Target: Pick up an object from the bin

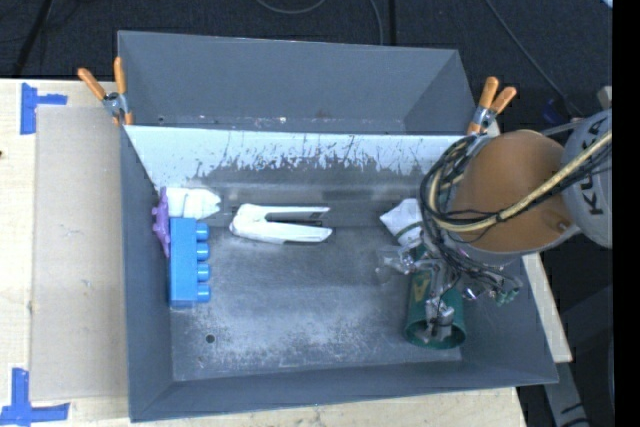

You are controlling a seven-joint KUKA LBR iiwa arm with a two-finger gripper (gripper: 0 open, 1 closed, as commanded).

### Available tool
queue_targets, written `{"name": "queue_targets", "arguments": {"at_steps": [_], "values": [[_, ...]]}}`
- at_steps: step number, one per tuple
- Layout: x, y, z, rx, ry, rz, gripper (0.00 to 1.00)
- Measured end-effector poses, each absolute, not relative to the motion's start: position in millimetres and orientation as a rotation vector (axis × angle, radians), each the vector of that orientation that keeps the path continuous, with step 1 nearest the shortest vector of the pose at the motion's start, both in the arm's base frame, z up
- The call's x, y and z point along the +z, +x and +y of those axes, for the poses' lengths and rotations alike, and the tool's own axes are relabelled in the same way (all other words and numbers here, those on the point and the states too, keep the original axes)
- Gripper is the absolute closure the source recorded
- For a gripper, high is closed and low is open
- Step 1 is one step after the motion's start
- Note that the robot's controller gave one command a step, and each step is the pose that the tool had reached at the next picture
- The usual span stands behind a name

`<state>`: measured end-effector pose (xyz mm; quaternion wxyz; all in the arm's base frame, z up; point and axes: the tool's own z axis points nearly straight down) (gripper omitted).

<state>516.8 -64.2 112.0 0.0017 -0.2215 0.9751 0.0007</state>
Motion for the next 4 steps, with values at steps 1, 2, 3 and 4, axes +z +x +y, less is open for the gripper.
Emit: {"name": "queue_targets", "arguments": {"at_steps": [1,2,3,4], "values": [[93,511.3,-84,0.008,-1.062,2.963,0.0],[74,561.2,-121,0.045,-1.017,2.97,1.0],[74,561.2,-121,0.046,-1.015,2.971,1.0],[80,560.7,-120,0.046,-1.018,2.97,1.0]]}}
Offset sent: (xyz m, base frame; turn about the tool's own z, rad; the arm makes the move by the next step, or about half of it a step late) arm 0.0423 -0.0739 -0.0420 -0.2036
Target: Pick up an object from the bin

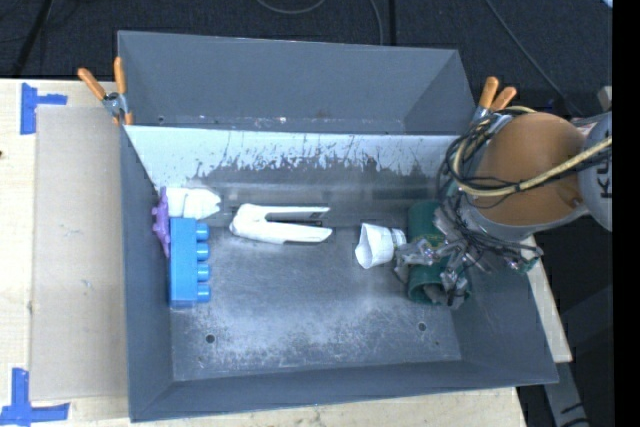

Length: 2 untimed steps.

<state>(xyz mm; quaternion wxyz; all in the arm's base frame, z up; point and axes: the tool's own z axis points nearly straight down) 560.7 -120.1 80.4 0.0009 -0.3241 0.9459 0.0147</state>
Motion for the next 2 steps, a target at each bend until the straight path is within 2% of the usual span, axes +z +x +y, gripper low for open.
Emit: {"name": "queue_targets", "arguments": {"at_steps": [2], "values": [[115,560.6,-124,0.033,-1.009,2.971,1.0]]}}
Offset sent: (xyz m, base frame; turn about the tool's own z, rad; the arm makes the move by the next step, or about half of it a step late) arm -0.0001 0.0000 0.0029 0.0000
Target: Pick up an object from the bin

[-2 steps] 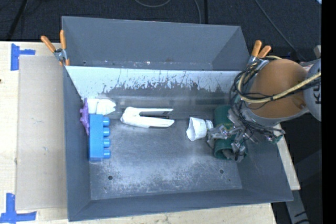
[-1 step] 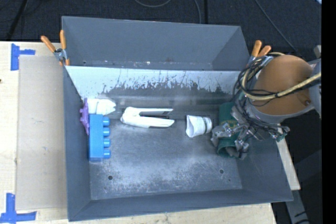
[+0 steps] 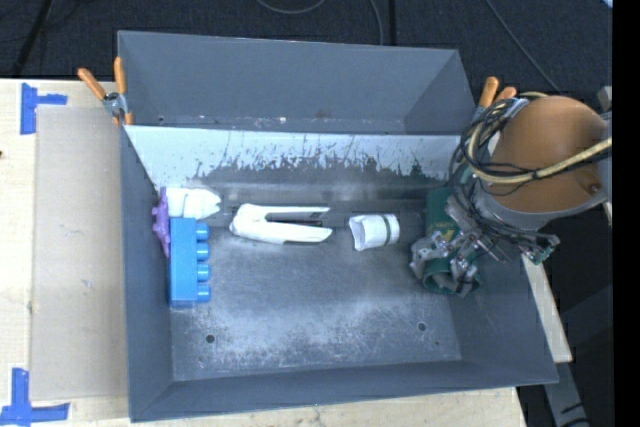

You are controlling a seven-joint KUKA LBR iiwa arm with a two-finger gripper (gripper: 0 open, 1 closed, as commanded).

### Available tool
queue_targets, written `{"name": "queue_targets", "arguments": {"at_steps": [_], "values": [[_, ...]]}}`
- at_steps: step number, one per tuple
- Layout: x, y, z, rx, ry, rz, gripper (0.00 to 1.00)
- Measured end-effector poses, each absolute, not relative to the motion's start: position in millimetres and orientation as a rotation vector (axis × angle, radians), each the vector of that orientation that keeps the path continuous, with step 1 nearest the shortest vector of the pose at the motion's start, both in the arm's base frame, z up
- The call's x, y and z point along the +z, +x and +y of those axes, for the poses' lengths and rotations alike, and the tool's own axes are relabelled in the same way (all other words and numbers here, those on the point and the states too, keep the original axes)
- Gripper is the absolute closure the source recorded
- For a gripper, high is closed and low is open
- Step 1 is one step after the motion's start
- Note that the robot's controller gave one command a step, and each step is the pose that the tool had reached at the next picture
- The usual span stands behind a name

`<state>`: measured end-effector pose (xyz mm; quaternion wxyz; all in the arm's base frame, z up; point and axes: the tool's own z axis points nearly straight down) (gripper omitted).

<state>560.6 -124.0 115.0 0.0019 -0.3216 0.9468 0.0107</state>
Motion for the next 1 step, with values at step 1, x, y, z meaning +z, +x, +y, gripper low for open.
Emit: {"name": "queue_targets", "arguments": {"at_steps": [1], "values": [[131.5,560.0,-124.5,0.034,-1.009,2.974,1.0]]}}
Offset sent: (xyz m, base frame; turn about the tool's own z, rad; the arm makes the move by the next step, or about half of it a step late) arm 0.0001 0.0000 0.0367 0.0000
